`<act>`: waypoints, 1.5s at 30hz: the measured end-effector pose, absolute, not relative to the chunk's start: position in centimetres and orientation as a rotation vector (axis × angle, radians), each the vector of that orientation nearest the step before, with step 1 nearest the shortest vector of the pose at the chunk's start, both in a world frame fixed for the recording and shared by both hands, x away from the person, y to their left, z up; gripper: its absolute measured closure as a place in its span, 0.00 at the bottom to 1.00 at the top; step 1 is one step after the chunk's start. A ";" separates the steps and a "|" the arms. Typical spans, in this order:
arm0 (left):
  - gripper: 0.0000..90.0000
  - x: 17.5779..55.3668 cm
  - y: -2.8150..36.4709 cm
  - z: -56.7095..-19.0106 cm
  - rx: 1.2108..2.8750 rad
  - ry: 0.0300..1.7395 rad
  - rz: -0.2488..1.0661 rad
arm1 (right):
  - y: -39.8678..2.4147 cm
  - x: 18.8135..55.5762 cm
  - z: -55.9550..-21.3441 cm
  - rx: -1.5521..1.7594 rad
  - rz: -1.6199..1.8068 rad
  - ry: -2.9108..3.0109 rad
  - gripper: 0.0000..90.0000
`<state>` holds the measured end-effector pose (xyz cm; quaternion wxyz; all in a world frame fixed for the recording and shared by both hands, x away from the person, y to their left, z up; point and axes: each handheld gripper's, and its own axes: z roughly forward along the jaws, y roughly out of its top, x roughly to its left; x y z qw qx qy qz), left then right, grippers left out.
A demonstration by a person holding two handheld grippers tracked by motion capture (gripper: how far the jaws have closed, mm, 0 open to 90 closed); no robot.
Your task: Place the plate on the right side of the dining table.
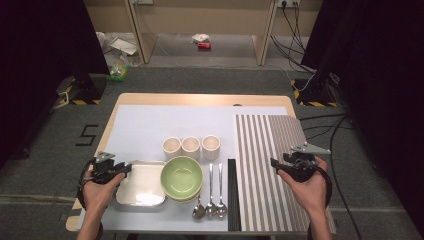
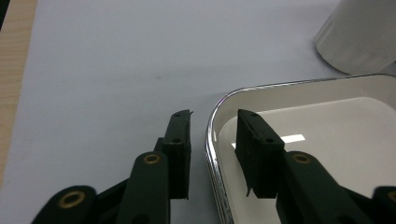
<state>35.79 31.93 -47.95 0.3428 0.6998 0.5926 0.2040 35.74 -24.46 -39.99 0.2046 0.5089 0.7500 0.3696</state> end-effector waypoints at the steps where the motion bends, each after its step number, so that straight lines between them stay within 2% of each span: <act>1: 0.76 35.8 31.9 -48.0 1.819 1.540 0.530 | -24.4 35.7 -40.0 1.420 1.031 2.092 0.52; 10: 0.92 35.6 31.7 -47.6 1.815 1.584 0.539 | -24.4 35.9 -40.0 1.415 1.026 2.094 0.52; 25: 0.94 34.7 31.3 -47.2 1.765 1.623 0.579 | -24.0 36.4 -40.0 1.402 1.032 2.108 0.51; 32: 0.96 35.0 31.9 -47.1 1.713 1.629 0.539 | -23.9 36.5 -40.0 1.402 1.030 2.111 0.51; 37: 0.94 35.8 32.0 -46.9 1.765 1.610 0.520 | -23.9 36.4 -40.0 1.402 1.031 2.112 0.51; 39: 0.92 36.3 32.1 -47.3 1.795 1.622 0.449 | -23.9 36.4 -40.0 1.403 1.033 2.111 0.51; 40: 0.89 36.4 32.2 -47.5 1.792 1.612 0.446 | -24.0 36.4 -40.0 1.402 1.037 2.111 0.51; 45: 0.92 36.2 31.9 -47.4 1.834 1.598 0.491 | -24.0 36.5 -40.1 1.404 1.032 2.107 0.51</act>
